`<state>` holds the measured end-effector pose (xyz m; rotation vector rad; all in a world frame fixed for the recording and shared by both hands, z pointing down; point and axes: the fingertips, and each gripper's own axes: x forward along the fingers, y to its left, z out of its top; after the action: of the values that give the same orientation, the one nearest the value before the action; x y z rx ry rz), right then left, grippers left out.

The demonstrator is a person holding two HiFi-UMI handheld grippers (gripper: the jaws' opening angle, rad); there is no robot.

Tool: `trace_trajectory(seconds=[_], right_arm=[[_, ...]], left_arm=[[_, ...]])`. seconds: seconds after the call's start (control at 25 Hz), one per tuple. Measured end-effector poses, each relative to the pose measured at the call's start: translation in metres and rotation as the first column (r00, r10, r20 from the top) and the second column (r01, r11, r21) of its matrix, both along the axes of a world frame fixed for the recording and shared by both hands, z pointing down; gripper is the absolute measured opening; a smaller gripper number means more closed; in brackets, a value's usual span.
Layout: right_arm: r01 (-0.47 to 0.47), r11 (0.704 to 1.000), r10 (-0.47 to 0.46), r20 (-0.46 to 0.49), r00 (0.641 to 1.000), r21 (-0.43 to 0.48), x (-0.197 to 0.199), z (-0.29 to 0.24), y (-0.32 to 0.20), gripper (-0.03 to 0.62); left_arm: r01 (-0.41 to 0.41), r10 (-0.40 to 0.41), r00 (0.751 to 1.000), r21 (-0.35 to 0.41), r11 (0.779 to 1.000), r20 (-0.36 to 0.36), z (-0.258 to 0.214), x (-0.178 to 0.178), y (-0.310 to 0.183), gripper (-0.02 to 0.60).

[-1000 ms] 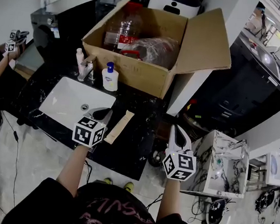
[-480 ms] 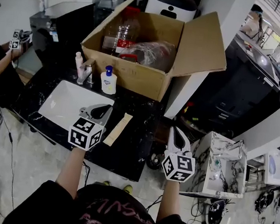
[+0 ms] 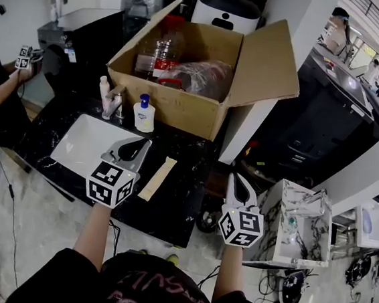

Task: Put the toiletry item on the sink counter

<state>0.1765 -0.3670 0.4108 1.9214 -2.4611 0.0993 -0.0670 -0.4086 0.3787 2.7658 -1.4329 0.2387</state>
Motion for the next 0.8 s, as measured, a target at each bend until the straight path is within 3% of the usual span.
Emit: trace_trajectory(seconds=[0.28, 0.8], right_arm=[[-0.001, 1.000, 0.001, -0.007, 1.000, 0.003, 0.000, -0.006, 0.002, 0.012], [0.004, 1.000, -0.003, -0.009, 1.000, 0.013, -0.007, -0.015, -0.002, 0.012]], left_arm=[[-0.015, 0.017, 0.999, 0.067, 0.998, -0.033, -0.022, -0.003, 0.006, -0.005], [-0.024, 0.028, 0.998, 0.075, 0.997, -0.062, -0.029, -0.008, 0.007, -0.008]])
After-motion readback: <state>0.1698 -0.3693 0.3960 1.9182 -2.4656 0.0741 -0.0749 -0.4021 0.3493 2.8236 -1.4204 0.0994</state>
